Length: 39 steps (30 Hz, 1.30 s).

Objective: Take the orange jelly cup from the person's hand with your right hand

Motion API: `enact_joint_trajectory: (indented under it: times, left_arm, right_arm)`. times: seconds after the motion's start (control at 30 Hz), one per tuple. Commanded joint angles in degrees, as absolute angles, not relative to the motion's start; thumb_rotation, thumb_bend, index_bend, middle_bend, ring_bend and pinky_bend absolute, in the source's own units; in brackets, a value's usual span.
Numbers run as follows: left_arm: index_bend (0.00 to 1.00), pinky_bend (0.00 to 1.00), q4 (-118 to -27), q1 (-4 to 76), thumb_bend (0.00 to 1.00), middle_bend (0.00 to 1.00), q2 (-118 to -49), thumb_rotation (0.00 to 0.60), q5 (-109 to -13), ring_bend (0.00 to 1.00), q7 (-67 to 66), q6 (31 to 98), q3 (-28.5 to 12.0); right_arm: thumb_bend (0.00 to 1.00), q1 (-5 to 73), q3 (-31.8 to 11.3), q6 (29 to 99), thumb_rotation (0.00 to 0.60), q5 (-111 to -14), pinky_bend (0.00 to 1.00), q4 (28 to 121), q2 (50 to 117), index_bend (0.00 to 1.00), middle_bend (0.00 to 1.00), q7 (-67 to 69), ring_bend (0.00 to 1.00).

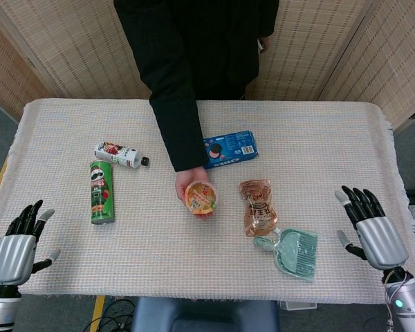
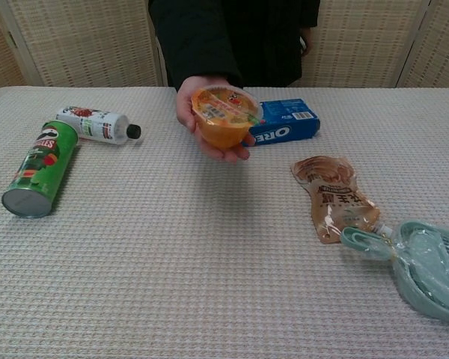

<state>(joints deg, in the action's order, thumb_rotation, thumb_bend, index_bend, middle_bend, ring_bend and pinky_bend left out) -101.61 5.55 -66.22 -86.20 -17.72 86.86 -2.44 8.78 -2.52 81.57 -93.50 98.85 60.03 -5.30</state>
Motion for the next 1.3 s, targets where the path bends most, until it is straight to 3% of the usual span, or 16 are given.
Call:
enact_joint_trajectory:
  times: [0.03,0.4,0.6,0.8,1.3]
  left_arm:
    - [0.18,0.21,-101.61,5.38,0.22,0.04,-66.07,0.6,-86.07,0.05,-17.45,86.91,-2.36]
    - [0.18,0.21,-101.18,4.66,0.22,0.04,-65.75,0.6,-85.98,0.05,-16.04,87.43,-2.09]
    - [0.18,0.21,-100.99,4.39,0.22,0.04,-65.4,0.6,-85.9,0.05,-15.5,87.51,-2.0]
    - [0.19,0.21,-100.76,3.96,0.22,0.04,-65.02,0.6,-85.62,0.05,-14.89,87.65,-1.86]
    - [0.2,0.21,-101.3,3.48,0.22,0.04,-63.86,0.6,-85.62,0.05,-14.64,88.06,-1.96]
  right_arm:
    - [0.34,11.09,-2.87,79.09,0.6,-94.91,0.0,100.05,60.04,0.0,0.01,-6.51,0.0]
    - [0.17,25.62,-7.68,62.6,0.6,-95.19,0.0,104.83,63.58,0.0,0.0,-10.34,0.0]
    - [0.2,35.58,-12.75,52.28,0.6,-88.93,0.0,103.4,69.4,0.0,0.0,-11.5,0.0]
    - [0.21,42.88,-16.22,46.15,0.6,-82.4,0.0,100.82,74.19,0.0,0.0,-13.51,0.0]
    - [0.27,54.18,-18.22,40.34,0.6,-68.55,0.03,94.47,81.07,0.0,0.03,-19.55,0.0]
